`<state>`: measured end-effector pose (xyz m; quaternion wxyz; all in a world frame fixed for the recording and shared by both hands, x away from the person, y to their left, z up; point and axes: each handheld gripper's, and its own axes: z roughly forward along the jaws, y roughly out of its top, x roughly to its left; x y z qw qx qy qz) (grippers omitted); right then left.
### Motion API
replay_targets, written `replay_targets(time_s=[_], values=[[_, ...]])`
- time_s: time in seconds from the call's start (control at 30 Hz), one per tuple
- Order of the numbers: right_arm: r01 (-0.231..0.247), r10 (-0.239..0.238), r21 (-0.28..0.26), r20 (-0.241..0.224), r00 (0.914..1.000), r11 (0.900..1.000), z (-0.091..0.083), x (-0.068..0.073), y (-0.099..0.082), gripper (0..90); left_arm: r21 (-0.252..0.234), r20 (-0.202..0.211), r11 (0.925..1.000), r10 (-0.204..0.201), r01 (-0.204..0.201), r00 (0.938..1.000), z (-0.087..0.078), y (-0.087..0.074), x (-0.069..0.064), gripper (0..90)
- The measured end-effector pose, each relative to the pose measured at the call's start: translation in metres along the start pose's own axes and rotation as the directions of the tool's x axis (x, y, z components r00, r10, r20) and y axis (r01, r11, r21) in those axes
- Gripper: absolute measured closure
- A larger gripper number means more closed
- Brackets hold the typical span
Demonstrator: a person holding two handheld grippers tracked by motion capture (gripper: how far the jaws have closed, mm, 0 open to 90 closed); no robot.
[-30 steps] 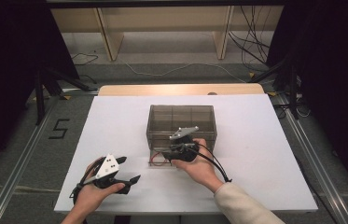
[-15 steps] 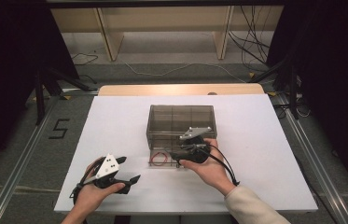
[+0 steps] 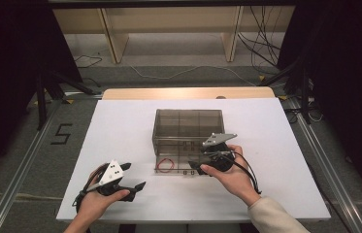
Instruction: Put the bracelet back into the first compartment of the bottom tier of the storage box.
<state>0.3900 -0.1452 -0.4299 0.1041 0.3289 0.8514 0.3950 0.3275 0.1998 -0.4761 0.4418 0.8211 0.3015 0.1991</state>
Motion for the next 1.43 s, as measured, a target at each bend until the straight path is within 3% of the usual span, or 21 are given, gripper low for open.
replay_targets(time_s=[0.2,0.37,0.53,0.83,1.2,1.43], values=[[-0.012,0.012,-0.013,0.020,0.9997,0.9999,-0.012,-0.007,-0.010,27.2,0.000,0.001,1.0000,-0.001,0.001,1.0000,0.000,0.000,0.000,16.0],[-0.017,0.018,-0.031,0.007,0.9998,0.9994,-0.024,-0.015,-0.023,22.3,-0.002,0.001,1.0000,-0.008,0.008,1.0000,0.000,-0.001,0.000,16.0],[-0.030,0.031,-0.061,0.018,0.9993,0.9977,-0.041,-0.027,-0.041,19.5,0.001,0.002,1.0000,-0.009,0.009,1.0000,0.000,-0.001,0.000,16.0],[-0.074,0.077,-0.059,0.047,0.9959,0.9955,-0.062,-0.044,-0.078,18.2,0.003,0.002,0.9999,-0.015,0.015,0.9999,0.001,-0.001,0.001,16.0],[-0.097,0.099,-0.068,0.036,0.9944,0.9930,-0.076,-0.045,-0.111,17.4,0.002,0.006,0.9997,-0.023,0.023,0.9997,0.000,-0.002,0.001,16.0],[-0.106,0.107,-0.065,0.025,0.9939,0.9923,-0.079,-0.043,-0.119,17.2,0.006,0.012,0.9998,-0.018,0.018,0.9998,0.001,-0.002,0.001,16.1]])
